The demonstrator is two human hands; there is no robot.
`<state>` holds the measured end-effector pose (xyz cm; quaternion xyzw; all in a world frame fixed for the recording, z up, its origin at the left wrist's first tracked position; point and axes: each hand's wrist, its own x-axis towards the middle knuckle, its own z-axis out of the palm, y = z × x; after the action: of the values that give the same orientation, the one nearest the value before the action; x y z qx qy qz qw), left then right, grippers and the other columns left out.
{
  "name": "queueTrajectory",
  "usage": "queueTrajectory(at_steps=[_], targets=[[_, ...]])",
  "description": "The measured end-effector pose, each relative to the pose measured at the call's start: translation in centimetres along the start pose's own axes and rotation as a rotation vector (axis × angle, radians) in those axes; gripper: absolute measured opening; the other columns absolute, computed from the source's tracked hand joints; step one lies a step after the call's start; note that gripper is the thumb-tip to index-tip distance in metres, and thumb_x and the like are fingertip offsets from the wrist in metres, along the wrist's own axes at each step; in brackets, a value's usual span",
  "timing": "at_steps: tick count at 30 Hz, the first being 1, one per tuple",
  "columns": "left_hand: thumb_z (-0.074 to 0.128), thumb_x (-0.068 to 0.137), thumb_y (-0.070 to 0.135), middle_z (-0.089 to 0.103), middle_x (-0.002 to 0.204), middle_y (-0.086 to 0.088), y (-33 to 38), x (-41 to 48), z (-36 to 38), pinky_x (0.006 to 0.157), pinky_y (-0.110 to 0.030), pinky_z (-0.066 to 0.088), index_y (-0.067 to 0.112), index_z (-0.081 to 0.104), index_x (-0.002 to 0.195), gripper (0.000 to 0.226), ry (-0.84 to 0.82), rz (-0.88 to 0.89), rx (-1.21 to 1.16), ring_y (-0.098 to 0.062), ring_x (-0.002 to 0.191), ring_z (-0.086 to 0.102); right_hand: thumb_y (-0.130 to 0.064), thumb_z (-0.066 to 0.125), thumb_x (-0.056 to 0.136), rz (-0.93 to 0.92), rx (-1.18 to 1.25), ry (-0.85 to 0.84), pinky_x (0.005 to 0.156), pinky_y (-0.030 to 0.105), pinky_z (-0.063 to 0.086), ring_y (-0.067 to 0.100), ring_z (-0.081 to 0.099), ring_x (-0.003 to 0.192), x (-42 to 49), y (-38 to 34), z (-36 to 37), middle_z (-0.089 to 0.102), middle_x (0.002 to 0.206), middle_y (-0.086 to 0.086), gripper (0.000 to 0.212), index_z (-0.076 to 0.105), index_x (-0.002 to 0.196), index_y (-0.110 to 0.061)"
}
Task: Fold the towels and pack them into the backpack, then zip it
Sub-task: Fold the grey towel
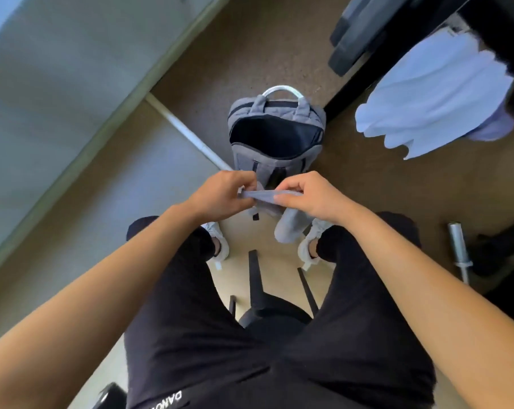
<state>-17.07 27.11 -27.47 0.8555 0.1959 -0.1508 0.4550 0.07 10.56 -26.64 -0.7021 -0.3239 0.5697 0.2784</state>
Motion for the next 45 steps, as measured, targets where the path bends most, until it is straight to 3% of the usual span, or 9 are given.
queueTrajectory(at_steps=[5, 10, 15, 19, 25, 30, 36, 41, 45], targets=[[0.069, 0.085, 0.011, 0.035, 0.057, 0.008, -4.2, 2.3, 4.9, 0.051, -0.022, 0.025, 0.019, 0.038, 0.075, 0.034, 0.344, -0.002, 0.058, -0.008, 0.054, 0.039, -0.029, 0.077, 0.089, 0.055, -0.149, 0.005, 0.058, 0.026, 0.035, 0.003, 0.040, 0.050, 3.3, 8.7, 0.8, 0.047, 0.055, -0.011, 0.028, 0.064, 0.066, -0.019], [0.069, 0.086, 0.014, 0.043, 0.065, 0.003, -5.4, 0.9, 7.0, 0.057, -0.035, 0.028, 0.012, 0.043, 0.071, 0.030, 0.575, -0.069, 0.060, -0.017, 0.060, 0.035, -0.023, 0.072, 0.091, 0.078, -0.115, 0.281, 0.060, 0.031, 0.036, 0.011, 0.044, 0.059, 2.1, 12.6, 1.2, 0.050, 0.060, -0.004, 0.028, 0.066, 0.064, -0.017], [0.071, 0.086, 0.015, 0.049, 0.066, 0.002, -4.0, -2.2, 7.3, 0.057, -0.035, 0.030, 0.013, 0.047, 0.079, 0.025, 0.574, -0.092, 0.217, -0.025, 0.061, 0.042, -0.013, 0.066, 0.089, -0.018, -0.055, 0.576, 0.062, 0.029, 0.038, 0.012, 0.048, 0.065, -2.8, 11.0, -0.1, 0.058, 0.071, 0.002, 0.014, 0.068, 0.079, -0.003], [0.068, 0.091, 0.017, 0.063, 0.077, -0.002, -4.5, -3.5, 6.6, 0.059, -0.034, 0.034, 0.014, 0.056, 0.095, 0.013, 0.548, -0.133, 0.321, -0.032, 0.068, 0.057, -0.016, 0.071, 0.088, -0.128, -0.017, 0.764, 0.058, 0.026, 0.036, 0.006, 0.045, 0.060, -6.0, 8.5, -1.5, 0.052, 0.062, -0.006, 0.028, 0.059, 0.063, -0.020], [0.066, 0.090, 0.017, 0.058, 0.074, 0.000, -6.6, -5.3, 6.0, 0.067, -0.032, 0.037, 0.014, 0.062, 0.084, 0.008, 0.733, -0.333, -0.028, -0.028, 0.079, 0.056, -0.023, 0.066, 0.088, -0.052, -0.131, 0.898, 0.055, 0.032, 0.023, 0.018, 0.032, 0.055, -8.0, 7.3, -3.0, 0.031, 0.057, 0.004, 0.050, 0.029, 0.055, -0.020], [0.059, 0.088, 0.013, 0.053, 0.072, 0.000, -5.0, -6.6, 4.7, 0.045, -0.025, 0.041, 0.017, 0.053, 0.073, 0.016, 0.850, -0.310, -0.242, -0.020, 0.064, 0.048, -0.019, 0.066, 0.089, 0.059, -0.221, 0.837, 0.057, 0.032, 0.026, 0.020, 0.036, 0.058, -9.3, 8.4, -4.4, 0.031, 0.056, 0.002, 0.050, 0.031, 0.053, -0.018], [0.063, 0.090, 0.027, 0.056, 0.071, 0.006, -4.1, -7.6, 1.8, 0.072, -0.029, 0.039, 0.013, 0.062, 0.083, 0.016, 1.040, -0.382, -0.283, -0.022, 0.078, 0.054, -0.030, 0.066, 0.095, 0.039, -0.063, 0.874, 0.056, 0.034, 0.020, 0.019, 0.027, 0.055, -10.8, 9.6, -4.6, 0.024, 0.057, 0.002, 0.057, 0.025, 0.057, -0.020], [0.061, 0.086, 0.035, 0.047, 0.060, -0.001, -4.4, -7.3, 2.1, 0.055, -0.031, 0.035, 0.014, 0.052, 0.067, 0.030, 1.050, -0.459, -0.388, -0.027, 0.067, 0.045, -0.040, 0.058, 0.099, 0.081, -0.131, 0.989, 0.050, 0.034, 0.021, 0.020, 0.034, 0.050, -10.7, 10.2, -3.5, 0.030, 0.053, 0.002, 0.058, 0.027, 0.055, -0.018], [0.070, 0.084, 0.038, 0.064, 0.076, -0.006, -3.0, -6.3, 2.9, 0.071, -0.034, 0.048, 0.011, 0.063, 0.074, 0.030, 0.818, -0.431, -0.677, -0.027, 0.068, 0.058, -0.047, 0.052, 0.099, 0.113, -0.102, 0.943, 0.060, 0.031, 0.032, 0.021, 0.045, 0.053, -10.1, 9.7, -2.4, 0.040, 0.052, 0.004, 0.059, 0.033, 0.053, -0.015]])
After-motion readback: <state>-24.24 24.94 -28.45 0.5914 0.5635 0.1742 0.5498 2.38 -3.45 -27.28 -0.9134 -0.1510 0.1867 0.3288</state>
